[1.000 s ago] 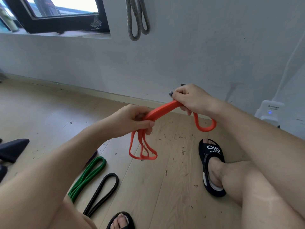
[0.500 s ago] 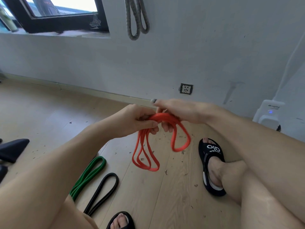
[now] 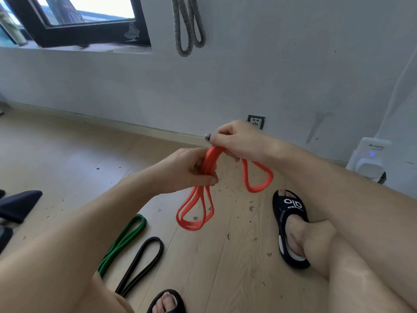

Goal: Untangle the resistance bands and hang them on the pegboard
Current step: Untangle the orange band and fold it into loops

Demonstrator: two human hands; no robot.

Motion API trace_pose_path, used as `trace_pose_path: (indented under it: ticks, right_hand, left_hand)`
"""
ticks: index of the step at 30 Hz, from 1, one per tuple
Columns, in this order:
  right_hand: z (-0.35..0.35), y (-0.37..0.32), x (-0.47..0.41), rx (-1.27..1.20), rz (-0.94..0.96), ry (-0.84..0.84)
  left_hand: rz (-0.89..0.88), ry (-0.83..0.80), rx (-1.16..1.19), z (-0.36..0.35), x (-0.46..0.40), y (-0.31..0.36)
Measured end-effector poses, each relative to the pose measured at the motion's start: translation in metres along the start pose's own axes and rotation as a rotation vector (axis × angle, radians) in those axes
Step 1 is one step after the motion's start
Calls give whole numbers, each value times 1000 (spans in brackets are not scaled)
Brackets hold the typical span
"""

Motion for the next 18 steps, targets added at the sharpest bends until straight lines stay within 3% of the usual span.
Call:
trace_pose_path:
  ticks: [3,9,18]
  right_hand:
    - [5,-1,0,-66,19,48]
    - [23,6,0,-87,-10,119]
    - [23,9,3,-47,-7,88]
  left_hand:
    - [-12,-54,77,-8,1,-3]
    - [-2,-7,296,3,2,-7]
    - [34,-84,328,5,4,-10]
Point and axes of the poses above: each hand's wrist, its own x-axis away from the middle knuckle, its own z-axis out of the back of the hand, y = z × x, the point moved 4 cm from there along -x, towards the middle knuckle, and after that the axes turned 8 degrees about -x, right-handed, at the moved point
